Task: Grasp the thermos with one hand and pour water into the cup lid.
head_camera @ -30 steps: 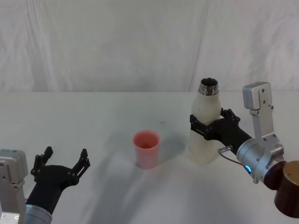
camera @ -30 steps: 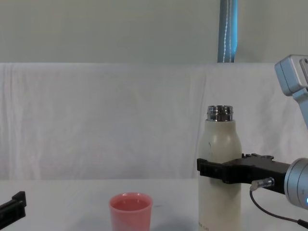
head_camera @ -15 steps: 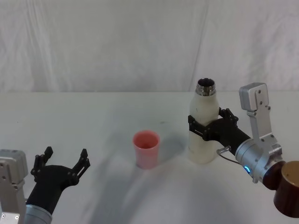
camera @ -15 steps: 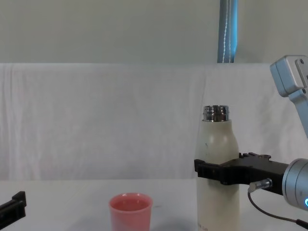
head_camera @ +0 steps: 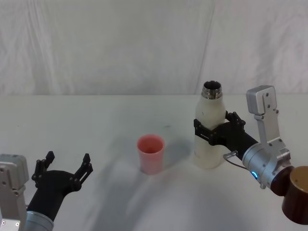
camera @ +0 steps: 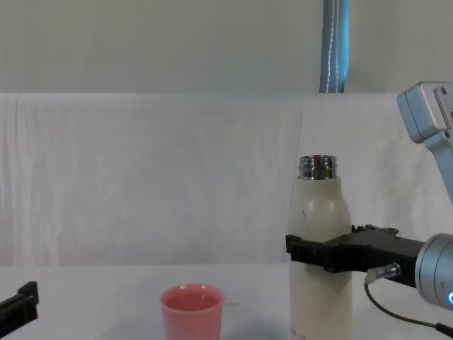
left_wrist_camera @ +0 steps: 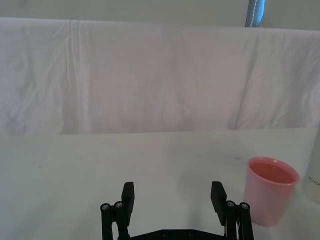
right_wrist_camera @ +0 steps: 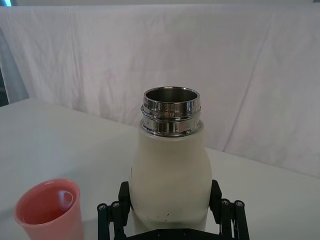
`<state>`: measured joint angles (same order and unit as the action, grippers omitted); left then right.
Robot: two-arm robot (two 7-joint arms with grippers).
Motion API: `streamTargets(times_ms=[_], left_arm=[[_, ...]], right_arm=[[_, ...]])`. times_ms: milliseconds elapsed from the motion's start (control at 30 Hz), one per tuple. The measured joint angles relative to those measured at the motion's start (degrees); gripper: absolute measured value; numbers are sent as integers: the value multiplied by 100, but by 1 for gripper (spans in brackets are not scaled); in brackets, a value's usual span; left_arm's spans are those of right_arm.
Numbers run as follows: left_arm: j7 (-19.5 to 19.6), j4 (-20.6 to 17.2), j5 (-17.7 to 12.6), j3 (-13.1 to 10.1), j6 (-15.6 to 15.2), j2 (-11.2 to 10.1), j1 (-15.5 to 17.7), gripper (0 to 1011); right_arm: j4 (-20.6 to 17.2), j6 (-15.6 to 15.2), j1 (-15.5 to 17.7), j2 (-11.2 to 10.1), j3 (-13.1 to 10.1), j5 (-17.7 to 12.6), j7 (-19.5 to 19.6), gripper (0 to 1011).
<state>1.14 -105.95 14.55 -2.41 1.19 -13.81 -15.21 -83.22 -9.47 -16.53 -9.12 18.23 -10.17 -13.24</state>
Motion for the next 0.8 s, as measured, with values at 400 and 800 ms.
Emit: streamTargets(times_ms=[400,800], left_arm=[[0,0,0,0,0,0,0,1001],[0,0,0,0,0,0,0,1001]], right_arm=[[0,-6,1,0,0,-2,-1,1001],[0,-6,0,0,0,-6,-1,1001]])
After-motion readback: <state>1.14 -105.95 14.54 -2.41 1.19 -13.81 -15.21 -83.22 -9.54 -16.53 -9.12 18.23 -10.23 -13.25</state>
